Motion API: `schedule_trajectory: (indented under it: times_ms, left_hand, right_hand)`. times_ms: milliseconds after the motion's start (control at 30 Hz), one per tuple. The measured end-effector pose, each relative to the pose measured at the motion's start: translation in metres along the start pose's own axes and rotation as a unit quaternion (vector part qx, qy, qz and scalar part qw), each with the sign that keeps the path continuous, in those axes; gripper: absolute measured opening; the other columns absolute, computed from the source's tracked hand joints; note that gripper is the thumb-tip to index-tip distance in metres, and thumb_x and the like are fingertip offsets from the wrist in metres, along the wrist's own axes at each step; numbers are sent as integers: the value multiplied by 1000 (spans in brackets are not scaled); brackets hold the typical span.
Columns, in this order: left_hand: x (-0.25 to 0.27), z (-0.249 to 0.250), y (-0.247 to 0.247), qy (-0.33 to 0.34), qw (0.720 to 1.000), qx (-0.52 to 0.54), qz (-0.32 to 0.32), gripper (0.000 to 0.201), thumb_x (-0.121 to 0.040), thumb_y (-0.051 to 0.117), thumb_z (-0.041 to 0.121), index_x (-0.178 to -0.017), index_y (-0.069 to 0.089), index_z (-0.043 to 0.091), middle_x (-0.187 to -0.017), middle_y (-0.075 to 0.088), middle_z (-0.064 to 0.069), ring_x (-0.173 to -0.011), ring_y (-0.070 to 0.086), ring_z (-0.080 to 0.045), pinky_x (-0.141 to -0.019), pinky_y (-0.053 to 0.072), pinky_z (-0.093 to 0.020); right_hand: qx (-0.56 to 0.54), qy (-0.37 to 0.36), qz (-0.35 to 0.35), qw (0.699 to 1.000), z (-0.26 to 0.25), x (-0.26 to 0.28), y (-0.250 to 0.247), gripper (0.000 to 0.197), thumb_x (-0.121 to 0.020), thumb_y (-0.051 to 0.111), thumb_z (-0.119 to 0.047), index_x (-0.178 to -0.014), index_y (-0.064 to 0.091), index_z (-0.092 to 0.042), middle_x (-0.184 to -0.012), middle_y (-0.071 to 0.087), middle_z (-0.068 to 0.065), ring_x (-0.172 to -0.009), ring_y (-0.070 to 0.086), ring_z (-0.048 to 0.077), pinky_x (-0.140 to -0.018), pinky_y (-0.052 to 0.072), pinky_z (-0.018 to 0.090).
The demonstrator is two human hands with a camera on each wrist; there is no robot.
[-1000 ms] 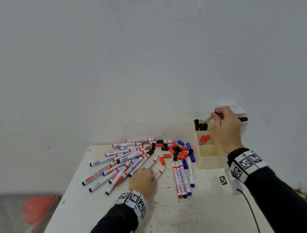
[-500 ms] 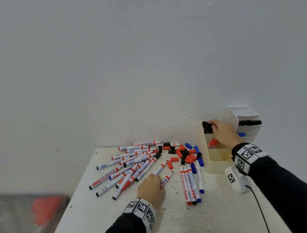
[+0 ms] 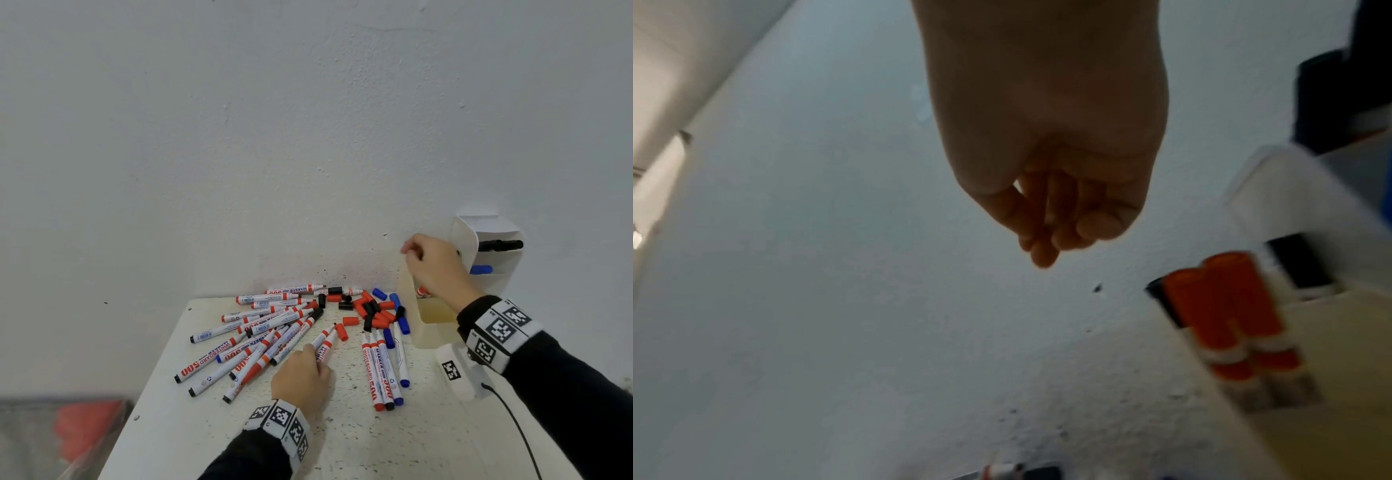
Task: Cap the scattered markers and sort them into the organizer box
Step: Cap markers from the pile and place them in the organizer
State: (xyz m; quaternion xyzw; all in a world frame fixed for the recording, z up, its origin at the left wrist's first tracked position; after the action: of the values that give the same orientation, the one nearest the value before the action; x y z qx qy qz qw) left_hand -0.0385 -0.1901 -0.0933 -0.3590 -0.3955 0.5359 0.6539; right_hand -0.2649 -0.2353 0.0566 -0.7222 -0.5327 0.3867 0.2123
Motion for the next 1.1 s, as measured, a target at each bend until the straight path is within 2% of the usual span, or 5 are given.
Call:
schedule_trajectory:
  times_ms: [200, 433, 733, 900, 1100]
  left_hand:
    - [0, -2, -10, 7, 999, 30, 40, 25, -100, 27, 29, -108, 46, 14, -86, 51, 3, -73, 50, -11, -64, 42, -23]
    - [1, -4, -22, 14, 997, 15, 74, 25, -101, 24, 29, -102, 45, 15, -87, 57, 0, -77, 57, -15, -59, 43, -21]
    - [-9, -5, -15, 18, 997, 16, 71, 31, -101, 23, 35, -111, 47, 17, -92, 56, 3, -76, 51, -9, -61, 40, -21]
    - [-9, -3, -14, 23, 998, 13, 65, 30, -100, 26, 36, -112, 47, 19, -99, 56, 4, -84, 53, -9, -67, 44, -21]
    - [-8, -5, -14, 19, 997, 12, 67, 31, -100, 25, 37, -112, 47, 19, -94, 54, 6, -84, 55, -9, -69, 48, -23]
  right_hand:
    - [0, 29, -220, 975, -30, 33, 67, 15, -93, 47, -13, -99, 61, -15, -90, 58, -3, -65, 50, 3, -56, 38, 12]
    - [151, 49, -402, 902, 0, 55, 134, 37, -95, 41, -19, -132, 47, -19, -139, 46, 5, -124, 45, 21, -103, 40, 33]
    - [248, -31, -387, 887, 8, 52, 162, 44, -92, 48, -34, -135, 40, -28, -133, 46, 8, -124, 38, 26, -99, 42, 42]
    - [241, -46, -320, 915, 4, 48, 166, 22, -87, 57, -26, -107, 54, -17, -109, 59, 4, -96, 56, 19, -84, 52, 36]
    - [48, 7, -218, 975, 7, 41, 154, 30, -92, 51, -16, -122, 50, -19, -114, 55, 3, -91, 57, 12, -81, 50, 24]
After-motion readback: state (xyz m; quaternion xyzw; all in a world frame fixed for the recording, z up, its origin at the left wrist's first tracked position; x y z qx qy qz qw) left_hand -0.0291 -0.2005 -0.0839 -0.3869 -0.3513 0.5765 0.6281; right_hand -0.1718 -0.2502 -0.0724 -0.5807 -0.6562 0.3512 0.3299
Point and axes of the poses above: each hand's wrist, its own x-axis away from the middle knuckle, its own y-axis out of the palm, z = x × y, the point moved 7 cm from there along -x, towards the middle knuckle
